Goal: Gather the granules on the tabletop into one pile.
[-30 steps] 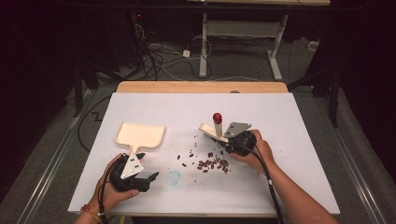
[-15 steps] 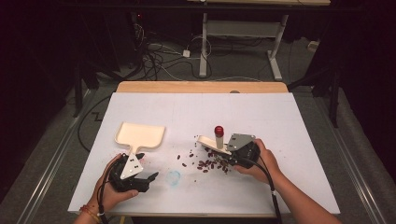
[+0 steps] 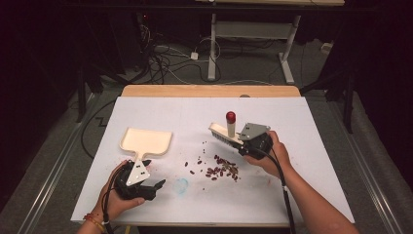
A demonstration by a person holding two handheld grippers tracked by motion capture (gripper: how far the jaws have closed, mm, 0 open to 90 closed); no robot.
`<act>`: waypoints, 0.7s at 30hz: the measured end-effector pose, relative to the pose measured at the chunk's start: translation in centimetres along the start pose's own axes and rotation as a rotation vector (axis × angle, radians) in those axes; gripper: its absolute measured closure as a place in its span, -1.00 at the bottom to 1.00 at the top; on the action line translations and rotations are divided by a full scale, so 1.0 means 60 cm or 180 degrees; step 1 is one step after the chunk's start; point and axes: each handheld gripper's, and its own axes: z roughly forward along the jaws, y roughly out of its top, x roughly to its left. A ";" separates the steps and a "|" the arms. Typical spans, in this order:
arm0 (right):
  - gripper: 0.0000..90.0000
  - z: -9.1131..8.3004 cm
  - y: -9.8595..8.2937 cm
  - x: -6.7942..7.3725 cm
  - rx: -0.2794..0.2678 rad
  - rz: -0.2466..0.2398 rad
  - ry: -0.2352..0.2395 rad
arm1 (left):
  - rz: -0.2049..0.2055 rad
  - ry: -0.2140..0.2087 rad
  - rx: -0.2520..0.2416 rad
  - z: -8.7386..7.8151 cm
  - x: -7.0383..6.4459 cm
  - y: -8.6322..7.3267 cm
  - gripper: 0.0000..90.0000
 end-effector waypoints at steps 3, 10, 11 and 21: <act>0.49 0.024 0.013 -0.014 -0.0052 0.0023 0.0014 | -0.0012 -0.0007 0.0009 0.001 0.000 0.000 -0.57; 0.49 0.099 0.041 -0.015 -0.0027 -0.0243 0.0091 | 0.0011 -0.0015 0.0024 0.002 0.002 -0.002 -0.57; 0.49 0.099 0.041 -0.015 -0.0027 -0.0243 0.0091 | 0.0017 -0.0022 0.0029 0.003 0.001 -0.002 -0.57; 0.49 0.118 0.037 0.013 -0.0138 -0.0494 0.0494 | 0.0021 -0.0073 0.0091 0.004 -0.002 -0.006 -0.57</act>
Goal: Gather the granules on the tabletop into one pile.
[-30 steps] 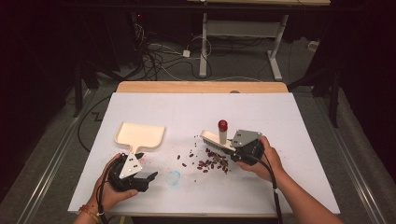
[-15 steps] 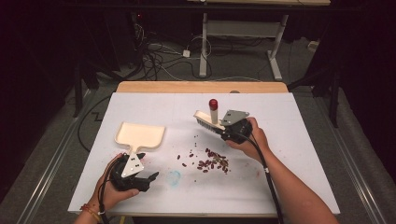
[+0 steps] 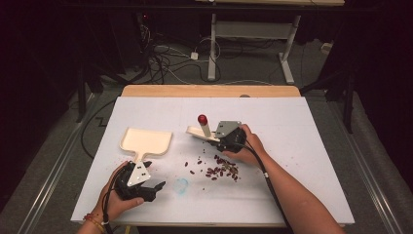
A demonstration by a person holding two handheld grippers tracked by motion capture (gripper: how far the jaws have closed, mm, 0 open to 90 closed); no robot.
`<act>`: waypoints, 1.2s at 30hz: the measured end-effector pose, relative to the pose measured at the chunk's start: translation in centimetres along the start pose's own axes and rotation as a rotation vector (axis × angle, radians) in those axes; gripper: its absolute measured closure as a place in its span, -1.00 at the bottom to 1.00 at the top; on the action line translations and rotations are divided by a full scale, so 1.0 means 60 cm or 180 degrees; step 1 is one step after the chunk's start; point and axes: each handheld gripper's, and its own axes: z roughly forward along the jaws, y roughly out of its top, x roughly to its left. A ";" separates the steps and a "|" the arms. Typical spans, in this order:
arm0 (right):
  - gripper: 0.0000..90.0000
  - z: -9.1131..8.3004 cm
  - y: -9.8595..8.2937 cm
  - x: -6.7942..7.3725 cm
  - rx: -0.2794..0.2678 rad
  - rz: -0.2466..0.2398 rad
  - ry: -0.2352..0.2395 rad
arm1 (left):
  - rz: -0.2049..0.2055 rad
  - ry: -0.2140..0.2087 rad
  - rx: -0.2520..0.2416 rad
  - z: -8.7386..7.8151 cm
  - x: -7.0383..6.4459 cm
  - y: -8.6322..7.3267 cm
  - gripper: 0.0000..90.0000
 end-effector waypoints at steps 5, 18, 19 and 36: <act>0.49 -0.024 -0.020 0.020 -0.0160 -0.0205 0.0218 | -0.0002 -0.0012 0.0010 0.001 -0.001 -0.001 -0.57; 0.49 -0.088 -0.054 0.056 -0.0326 -0.0404 0.0539 | 0.0031 -0.0036 0.0045 0.005 -0.007 0.003 -0.57; 0.49 -0.091 -0.055 0.056 -0.0325 -0.0410 0.0527 | 0.0033 -0.0036 0.0046 0.005 -0.007 0.003 -0.57; 0.49 -0.151 0.030 0.121 -0.0593 0.0630 0.0380 | 0.0043 0.0178 -0.0225 -0.022 0.001 0.004 -0.58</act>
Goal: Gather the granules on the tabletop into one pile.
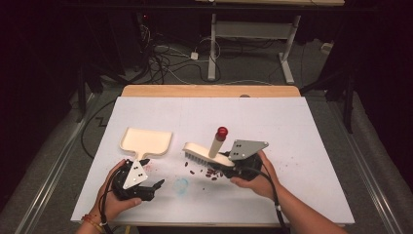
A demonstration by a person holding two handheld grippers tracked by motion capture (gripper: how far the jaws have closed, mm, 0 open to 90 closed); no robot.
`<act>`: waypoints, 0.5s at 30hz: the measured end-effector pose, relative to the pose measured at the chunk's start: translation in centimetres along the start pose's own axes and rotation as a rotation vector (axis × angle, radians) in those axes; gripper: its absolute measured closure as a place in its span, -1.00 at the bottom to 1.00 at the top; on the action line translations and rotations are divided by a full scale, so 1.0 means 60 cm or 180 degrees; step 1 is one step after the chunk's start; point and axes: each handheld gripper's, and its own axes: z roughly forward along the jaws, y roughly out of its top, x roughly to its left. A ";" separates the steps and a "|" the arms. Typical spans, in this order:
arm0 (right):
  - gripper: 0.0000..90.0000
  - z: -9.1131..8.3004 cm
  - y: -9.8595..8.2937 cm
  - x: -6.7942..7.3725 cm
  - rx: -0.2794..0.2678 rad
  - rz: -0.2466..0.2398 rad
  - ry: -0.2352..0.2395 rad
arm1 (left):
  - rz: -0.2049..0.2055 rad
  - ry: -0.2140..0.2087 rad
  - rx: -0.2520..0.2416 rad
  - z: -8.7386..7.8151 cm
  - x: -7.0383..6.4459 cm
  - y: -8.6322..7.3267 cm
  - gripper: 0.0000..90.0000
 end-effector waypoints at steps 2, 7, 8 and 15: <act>0.49 0.017 0.009 0.033 0.0045 0.0304 0.0105 | -0.0030 0.0023 -0.0013 -0.002 0.002 -0.002 -0.58; 0.49 0.053 0.004 0.065 0.0093 0.0673 0.0076 | -0.0021 0.0024 0.0007 -0.001 0.003 -0.002 -0.58; 0.49 0.062 0.000 0.071 0.0066 0.0734 0.0039 | -0.0014 0.0017 0.0019 -0.001 0.003 -0.002 -0.58; 0.49 0.105 -0.019 0.079 -0.0051 0.1100 -0.0265 | 0.0021 -0.0057 0.0089 0.007 -0.001 -0.004 -0.58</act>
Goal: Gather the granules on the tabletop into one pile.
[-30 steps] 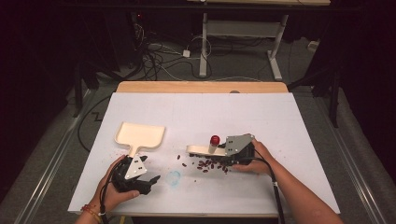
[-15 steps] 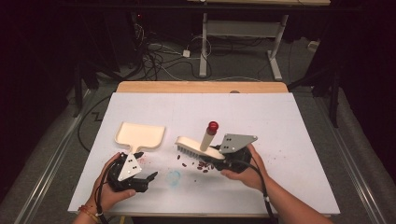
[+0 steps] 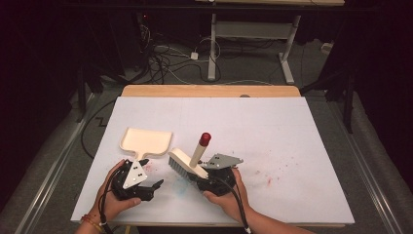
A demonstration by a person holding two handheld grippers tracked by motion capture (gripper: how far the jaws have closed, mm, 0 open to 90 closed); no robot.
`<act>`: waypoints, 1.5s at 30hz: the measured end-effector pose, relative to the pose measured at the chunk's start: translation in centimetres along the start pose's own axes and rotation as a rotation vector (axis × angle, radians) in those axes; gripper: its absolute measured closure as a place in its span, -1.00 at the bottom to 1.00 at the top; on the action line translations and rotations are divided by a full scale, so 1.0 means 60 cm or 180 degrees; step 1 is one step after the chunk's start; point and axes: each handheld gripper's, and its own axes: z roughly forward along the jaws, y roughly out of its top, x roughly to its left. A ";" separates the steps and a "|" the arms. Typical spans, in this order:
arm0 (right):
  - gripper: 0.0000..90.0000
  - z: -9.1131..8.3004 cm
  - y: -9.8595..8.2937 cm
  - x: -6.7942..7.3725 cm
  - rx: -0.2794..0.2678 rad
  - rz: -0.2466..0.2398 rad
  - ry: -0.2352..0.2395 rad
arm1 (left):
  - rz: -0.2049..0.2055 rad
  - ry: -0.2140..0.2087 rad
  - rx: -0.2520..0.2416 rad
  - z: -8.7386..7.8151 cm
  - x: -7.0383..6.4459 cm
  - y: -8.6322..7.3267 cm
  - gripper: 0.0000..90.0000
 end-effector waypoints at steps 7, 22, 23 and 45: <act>0.49 0.006 -0.008 -0.019 0.0041 0.0001 -0.0397 | 0.0034 -0.0044 0.0044 0.004 -0.005 0.000 -0.58; 0.49 -0.048 -0.017 -0.083 0.0135 0.0317 -0.0680 | 0.0091 -0.0070 0.0071 0.008 -0.007 0.001 -0.58; 0.49 -0.050 -0.018 -0.084 0.0140 0.0361 -0.0676 | 0.0102 -0.0071 0.0084 0.008 -0.007 0.001 -0.58; 0.49 -0.166 -0.024 -0.141 -0.0059 -0.0004 -0.1366 | 0.0172 -0.0085 0.0154 0.014 -0.013 0.005 -0.58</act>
